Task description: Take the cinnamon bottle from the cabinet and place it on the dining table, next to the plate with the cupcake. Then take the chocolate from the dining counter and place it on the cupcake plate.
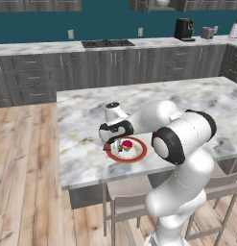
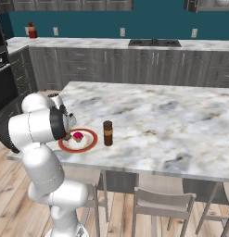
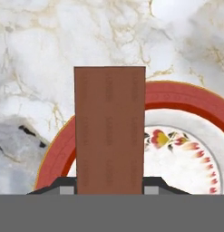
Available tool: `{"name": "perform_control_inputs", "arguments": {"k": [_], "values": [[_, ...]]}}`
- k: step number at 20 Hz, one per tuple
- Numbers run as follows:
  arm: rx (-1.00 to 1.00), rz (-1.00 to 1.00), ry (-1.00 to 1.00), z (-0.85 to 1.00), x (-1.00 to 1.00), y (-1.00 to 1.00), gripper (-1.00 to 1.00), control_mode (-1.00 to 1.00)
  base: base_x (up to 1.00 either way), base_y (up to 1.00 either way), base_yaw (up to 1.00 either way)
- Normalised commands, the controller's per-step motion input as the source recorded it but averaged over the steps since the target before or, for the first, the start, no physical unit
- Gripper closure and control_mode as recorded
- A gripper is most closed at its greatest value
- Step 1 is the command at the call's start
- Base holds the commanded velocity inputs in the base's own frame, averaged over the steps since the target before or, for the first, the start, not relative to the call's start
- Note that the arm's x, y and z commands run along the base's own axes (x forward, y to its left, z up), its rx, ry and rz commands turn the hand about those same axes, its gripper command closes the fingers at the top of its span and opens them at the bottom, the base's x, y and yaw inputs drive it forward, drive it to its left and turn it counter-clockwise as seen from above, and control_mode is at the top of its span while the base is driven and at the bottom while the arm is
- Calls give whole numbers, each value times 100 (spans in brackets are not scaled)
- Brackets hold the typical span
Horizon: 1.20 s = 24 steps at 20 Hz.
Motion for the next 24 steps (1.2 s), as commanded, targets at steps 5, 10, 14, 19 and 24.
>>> {"name": "perform_control_inputs", "arguments": {"k": [5, 10, 14, 19, 24], "values": [[0, 0, 0, -21, 0, -9, 100, -100, 0, 0, 0], [0, 0, 0, -5, 0, -10, -100, -100, 0, 0, 0], [0, 0, 0, 0, 0, -18, -100, -100, 0, 0, 0], [0, -1, -3, 44, -23, 1, -100, -100, 0, 0, 0], [-1, -5, -1, 92, -7, 6, -100, -100, 0, 0, 0]]}}
